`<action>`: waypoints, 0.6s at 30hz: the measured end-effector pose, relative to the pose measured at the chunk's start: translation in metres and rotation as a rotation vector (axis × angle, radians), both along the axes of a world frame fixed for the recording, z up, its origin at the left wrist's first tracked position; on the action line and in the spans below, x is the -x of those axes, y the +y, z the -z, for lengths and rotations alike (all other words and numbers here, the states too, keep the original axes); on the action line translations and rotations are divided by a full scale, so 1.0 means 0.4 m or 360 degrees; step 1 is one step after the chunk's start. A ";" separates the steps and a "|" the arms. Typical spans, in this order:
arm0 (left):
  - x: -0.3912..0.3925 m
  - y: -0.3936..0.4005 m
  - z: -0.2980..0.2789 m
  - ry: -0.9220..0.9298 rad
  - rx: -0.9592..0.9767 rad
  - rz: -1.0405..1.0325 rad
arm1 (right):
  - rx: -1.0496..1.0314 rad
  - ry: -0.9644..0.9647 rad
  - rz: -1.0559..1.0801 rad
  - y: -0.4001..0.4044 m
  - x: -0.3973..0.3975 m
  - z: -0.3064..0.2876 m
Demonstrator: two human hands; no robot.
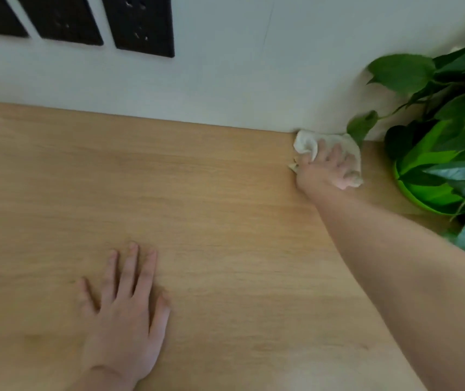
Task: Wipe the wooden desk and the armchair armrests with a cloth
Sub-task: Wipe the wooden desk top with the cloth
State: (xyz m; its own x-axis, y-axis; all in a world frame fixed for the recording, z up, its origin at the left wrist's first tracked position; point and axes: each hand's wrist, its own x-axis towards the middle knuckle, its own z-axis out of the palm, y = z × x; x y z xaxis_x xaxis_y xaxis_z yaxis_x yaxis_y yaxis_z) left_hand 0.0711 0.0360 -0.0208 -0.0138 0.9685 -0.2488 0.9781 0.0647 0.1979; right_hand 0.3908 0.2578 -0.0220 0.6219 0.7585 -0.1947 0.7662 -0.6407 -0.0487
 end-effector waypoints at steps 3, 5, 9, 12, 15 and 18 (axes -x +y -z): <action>0.004 0.001 0.003 0.0022 -0.0030 0.0008 | -0.0060 0.0170 0.0140 0.061 0.220 0.005; 0.002 0.000 0.000 0.0028 -0.0029 0.0011 | -0.0105 0.0142 -0.0203 0.036 0.318 0.017; 0.005 0.001 0.000 0.0027 -0.0016 0.0041 | -0.0127 0.0166 -0.1341 -0.146 0.327 0.013; 0.008 -0.001 -0.003 -0.0014 0.0004 0.0035 | -0.0003 0.0159 -0.2198 -0.261 0.175 -0.004; 0.013 0.001 -0.005 -0.0113 -0.0005 -0.0009 | 0.0092 0.0000 -0.2432 -0.229 0.023 -0.028; 0.022 -0.002 -0.005 -0.0328 -0.0128 -0.0078 | -0.0102 0.0005 -0.1472 -0.140 0.086 -0.009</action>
